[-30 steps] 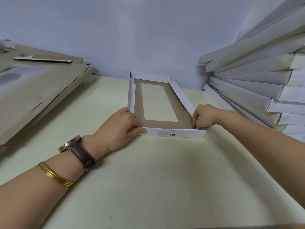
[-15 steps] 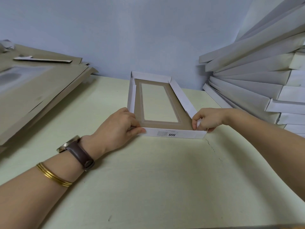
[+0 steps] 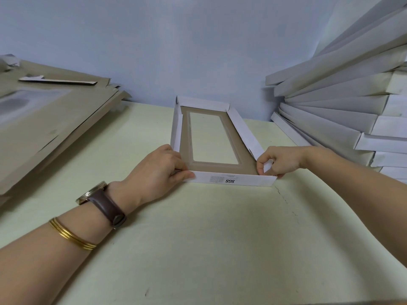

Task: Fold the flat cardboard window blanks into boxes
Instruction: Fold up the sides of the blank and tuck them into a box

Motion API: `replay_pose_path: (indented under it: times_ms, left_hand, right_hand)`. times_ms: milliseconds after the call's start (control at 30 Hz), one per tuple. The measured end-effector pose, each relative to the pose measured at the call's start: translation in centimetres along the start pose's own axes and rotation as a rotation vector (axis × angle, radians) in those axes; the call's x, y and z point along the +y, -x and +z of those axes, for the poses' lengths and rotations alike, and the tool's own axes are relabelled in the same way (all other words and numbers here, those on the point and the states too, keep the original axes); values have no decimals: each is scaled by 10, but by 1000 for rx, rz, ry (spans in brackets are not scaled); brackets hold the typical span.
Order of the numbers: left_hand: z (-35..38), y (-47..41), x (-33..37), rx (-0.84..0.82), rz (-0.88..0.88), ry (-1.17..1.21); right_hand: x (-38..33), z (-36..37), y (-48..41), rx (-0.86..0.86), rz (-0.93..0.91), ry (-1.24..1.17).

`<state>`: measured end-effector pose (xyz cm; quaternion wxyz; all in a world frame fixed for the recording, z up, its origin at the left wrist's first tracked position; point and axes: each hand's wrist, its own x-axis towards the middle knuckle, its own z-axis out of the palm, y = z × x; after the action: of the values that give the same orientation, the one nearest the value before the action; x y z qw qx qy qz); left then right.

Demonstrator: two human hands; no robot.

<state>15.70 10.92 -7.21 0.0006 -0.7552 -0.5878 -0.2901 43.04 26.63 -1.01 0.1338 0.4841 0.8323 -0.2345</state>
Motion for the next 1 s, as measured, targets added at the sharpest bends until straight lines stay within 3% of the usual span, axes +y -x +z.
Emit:
replay_pose_path:
  times_ms: [267, 533, 767, 1000]
  left_hand:
    - [0, 1, -1, 22, 11, 13]
    - [0, 1, -1, 17, 5, 23]
    - [0, 1, 1, 13, 14, 32]
    - [0, 2, 0, 15, 21, 23]
  right_hand:
    - [3, 0, -3, 27, -3, 19]
    - [9, -3, -1, 62, 28, -143]
    - [6, 5, 2, 71, 33, -65]
    - [7, 5, 8, 22, 61, -144]
